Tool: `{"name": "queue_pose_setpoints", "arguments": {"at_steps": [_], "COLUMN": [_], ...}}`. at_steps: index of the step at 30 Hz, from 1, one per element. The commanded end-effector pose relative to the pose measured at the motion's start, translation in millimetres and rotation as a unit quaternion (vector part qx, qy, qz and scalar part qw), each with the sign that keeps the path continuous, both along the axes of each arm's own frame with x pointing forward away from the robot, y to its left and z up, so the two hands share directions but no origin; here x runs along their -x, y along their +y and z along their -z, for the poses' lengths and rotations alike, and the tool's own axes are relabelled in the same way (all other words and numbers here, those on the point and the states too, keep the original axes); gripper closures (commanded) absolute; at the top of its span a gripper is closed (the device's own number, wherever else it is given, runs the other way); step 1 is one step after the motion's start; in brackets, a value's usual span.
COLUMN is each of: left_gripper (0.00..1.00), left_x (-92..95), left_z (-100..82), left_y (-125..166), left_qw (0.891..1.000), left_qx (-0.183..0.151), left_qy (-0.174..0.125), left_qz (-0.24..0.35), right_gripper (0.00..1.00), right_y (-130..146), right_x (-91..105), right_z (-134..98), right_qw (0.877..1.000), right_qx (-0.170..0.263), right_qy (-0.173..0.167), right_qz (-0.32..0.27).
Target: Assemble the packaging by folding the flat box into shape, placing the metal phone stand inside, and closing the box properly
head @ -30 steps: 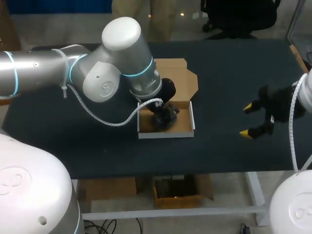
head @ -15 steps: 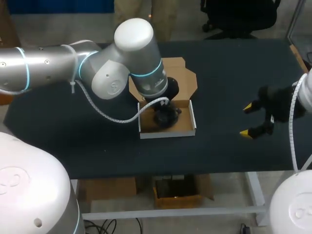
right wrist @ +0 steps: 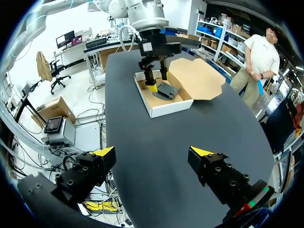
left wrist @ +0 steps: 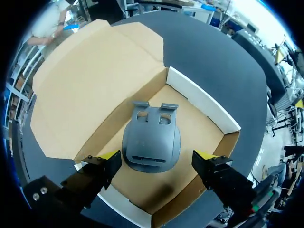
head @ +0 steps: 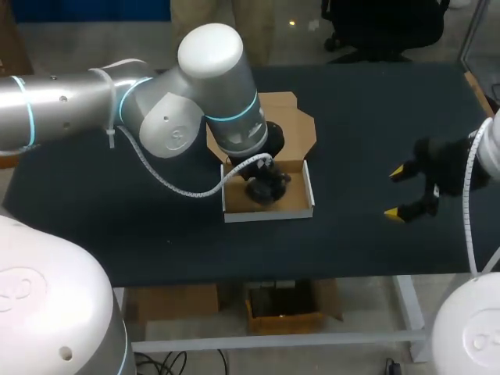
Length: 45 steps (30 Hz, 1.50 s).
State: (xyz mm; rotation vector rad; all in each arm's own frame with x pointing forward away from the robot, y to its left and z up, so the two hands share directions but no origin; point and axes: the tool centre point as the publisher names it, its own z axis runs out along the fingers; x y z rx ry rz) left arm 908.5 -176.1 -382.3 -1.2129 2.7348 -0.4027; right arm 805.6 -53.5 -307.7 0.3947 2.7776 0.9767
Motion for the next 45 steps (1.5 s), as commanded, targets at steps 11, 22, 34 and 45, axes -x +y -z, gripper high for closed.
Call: {"name": "queue_pose_setpoints", "arguments": {"at_steps": [11,22,34,45], "left_gripper": [0.0,0.0,0.0,0.0], "left_x": [2.7,-1.1,-1.1,1.1], "left_z": [-13.6,-14.3,-14.3,-12.7], "left_y": [-22.3,-18.5,-18.5,-13.7], "left_qw": [0.985,0.978,0.978,0.96], "left_qx": [-0.007,0.018,0.018,0.022], "left_qy": [0.021,0.049,0.049,0.077], "left_qz": [-0.172,-0.203,-0.203,-0.267], "right_gripper": [0.0,0.0,0.0,0.0], "right_y": [-1.1,-1.1,-1.1,-1.1], "right_x": [0.5,0.5,0.5,0.5], "right_z": [-0.2,-0.2,-0.2,-0.2], "right_qw": [1.0,1.0,1.0,1.0], "right_qx": [-0.002,-0.002,-0.002,-0.002], "right_qy": [-0.001,-0.001,-0.001,-0.001], "right_qz": [-0.001,-0.001,-0.001,-0.001]}}
